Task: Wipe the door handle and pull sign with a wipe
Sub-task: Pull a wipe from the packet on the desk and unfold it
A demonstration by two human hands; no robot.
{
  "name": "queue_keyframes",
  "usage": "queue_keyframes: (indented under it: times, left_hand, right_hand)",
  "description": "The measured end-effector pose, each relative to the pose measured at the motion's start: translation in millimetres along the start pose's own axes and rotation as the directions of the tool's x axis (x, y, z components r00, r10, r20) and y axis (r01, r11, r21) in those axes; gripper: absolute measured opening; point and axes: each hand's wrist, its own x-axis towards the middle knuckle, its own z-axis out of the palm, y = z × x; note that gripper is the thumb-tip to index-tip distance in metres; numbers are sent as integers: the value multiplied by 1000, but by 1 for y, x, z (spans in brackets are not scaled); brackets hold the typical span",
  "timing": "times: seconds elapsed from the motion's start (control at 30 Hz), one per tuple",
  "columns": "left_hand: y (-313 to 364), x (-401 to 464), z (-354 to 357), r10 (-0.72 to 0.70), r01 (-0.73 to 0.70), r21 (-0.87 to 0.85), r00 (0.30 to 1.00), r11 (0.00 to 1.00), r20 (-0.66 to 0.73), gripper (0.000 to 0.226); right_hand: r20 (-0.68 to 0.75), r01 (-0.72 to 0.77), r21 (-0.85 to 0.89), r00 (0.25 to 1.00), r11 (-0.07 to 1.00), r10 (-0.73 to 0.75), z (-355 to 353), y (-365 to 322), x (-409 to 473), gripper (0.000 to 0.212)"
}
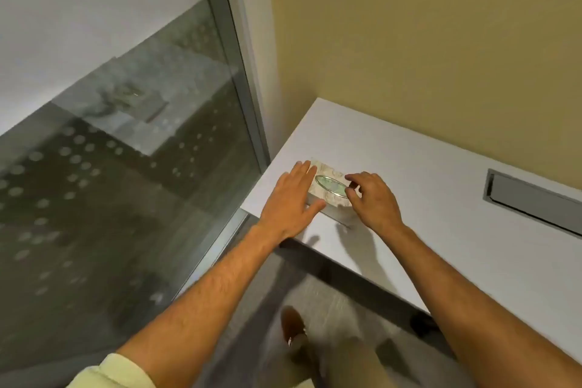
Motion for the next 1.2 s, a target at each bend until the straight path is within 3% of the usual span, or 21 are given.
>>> queue_keyframes:
  times: [0.13, 0.53, 0.77, 1.0, 1.1, 1.2]
  left_hand:
    - [-26, 41, 40, -41, 35, 44, 986, 998, 163, 83]
    - [-79, 123, 167, 3, 0, -15, 971, 1000, 238, 73]
    - [-81, 126, 176, -6, -6, 40, 957, 999, 291, 74]
    - [-78, 127, 168, -17, 12, 18, 951, 1000, 307, 74]
    - [-71, 128, 155, -27, 38, -35, 964, 999, 265, 73]
    - [-58, 124, 134, -23, 34, -84, 992, 996, 127, 69]
  right_hand:
    - [109, -104, -28, 988, 994, 106, 27, 20, 39, 31]
    - [275, -53, -94, 958, 994, 77, 134, 91, 106, 25]
    - [216, 16, 15, 976, 1000, -19, 135, 93, 108, 13]
    - [168, -69, 236, 985, 969, 29, 122, 85, 107, 15]
    - [106, -71, 319, 994, 945, 39, 108, 76, 106, 14]
    - [81, -83, 386, 995, 919, 56, 86, 60, 105, 14]
